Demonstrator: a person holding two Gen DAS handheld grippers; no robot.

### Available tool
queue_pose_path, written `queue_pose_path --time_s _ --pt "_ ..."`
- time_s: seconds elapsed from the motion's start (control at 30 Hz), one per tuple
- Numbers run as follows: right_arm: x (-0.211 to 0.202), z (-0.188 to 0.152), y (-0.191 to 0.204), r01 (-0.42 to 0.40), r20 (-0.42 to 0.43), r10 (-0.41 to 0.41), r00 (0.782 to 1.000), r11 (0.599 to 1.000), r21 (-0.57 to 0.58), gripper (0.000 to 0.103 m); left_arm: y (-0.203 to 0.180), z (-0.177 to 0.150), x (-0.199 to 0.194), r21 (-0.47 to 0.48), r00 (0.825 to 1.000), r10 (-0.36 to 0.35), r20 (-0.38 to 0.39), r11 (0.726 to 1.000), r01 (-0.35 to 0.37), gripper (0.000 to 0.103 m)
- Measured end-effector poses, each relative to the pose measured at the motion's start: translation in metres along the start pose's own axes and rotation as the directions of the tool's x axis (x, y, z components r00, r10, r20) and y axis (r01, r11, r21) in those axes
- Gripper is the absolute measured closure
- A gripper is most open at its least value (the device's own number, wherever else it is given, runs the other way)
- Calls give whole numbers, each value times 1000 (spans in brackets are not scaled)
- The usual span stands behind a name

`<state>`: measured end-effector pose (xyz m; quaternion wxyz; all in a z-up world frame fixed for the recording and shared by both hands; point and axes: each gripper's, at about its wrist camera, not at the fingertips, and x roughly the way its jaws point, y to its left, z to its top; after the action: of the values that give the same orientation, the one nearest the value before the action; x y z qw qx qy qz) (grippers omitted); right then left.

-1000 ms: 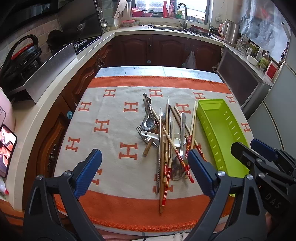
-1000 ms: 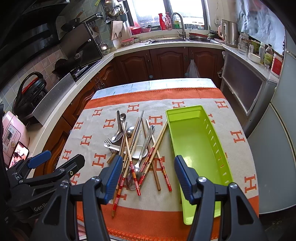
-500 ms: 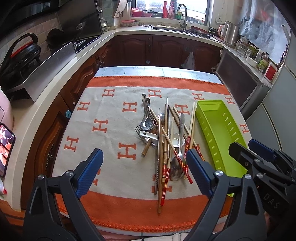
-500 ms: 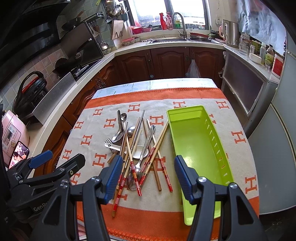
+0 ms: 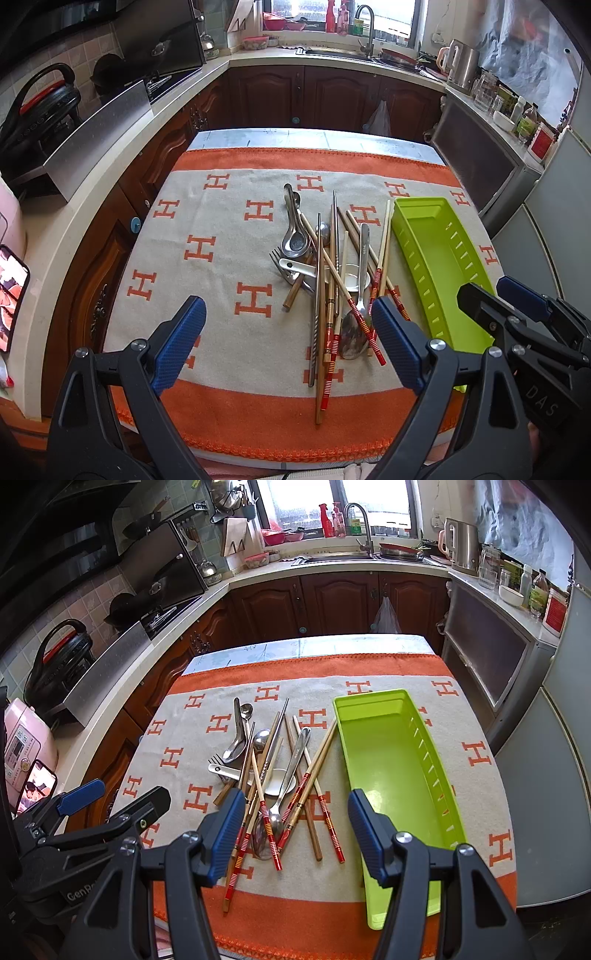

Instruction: Organize utensils

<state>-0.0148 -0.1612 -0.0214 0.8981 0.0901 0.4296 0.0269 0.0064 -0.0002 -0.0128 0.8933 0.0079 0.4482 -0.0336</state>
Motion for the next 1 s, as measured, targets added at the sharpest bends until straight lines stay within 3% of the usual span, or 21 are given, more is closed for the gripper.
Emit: queue_pose_path --time_s 1.0 --pt "4 -5 0 -3 -8 4 1000 1000 3 45 1 1 0 1 1000 1 -3 1000 -1 13"
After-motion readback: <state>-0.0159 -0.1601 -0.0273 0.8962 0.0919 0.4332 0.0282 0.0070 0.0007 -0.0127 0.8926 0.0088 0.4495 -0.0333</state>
